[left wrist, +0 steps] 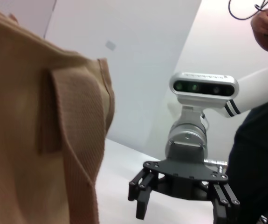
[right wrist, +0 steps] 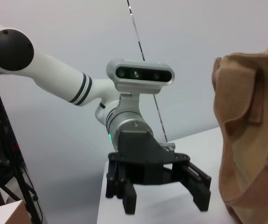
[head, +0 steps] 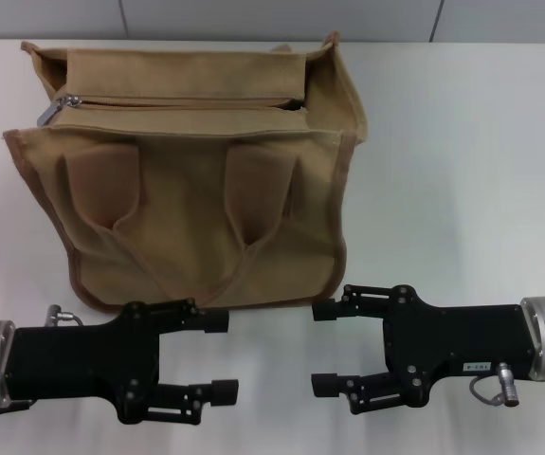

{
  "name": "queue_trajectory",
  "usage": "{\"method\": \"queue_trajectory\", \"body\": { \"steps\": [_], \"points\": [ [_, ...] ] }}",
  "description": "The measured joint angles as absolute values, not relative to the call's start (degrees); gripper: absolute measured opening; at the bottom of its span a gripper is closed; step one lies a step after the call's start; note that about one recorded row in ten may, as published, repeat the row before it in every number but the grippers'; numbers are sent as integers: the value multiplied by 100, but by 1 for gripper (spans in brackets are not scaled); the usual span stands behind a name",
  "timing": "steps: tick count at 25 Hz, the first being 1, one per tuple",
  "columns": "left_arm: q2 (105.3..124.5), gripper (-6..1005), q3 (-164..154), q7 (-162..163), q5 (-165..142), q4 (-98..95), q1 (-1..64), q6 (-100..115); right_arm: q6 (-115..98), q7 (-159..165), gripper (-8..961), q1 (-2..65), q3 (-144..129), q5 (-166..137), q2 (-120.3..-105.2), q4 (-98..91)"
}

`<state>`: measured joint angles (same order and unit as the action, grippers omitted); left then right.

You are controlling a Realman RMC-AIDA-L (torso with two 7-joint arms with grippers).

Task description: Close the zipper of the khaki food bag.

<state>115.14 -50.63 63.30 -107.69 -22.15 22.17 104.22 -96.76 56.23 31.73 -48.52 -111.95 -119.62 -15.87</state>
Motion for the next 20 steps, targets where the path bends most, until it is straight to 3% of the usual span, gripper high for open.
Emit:
{"method": "queue_trajectory", "body": {
  "steps": [20],
  "points": [
    [11544,834,-5010,6324,-10921,-2215,2216,10456,-9676,5624,831,3191,-4851,-11224,-11962,-1546]
  ]
}}
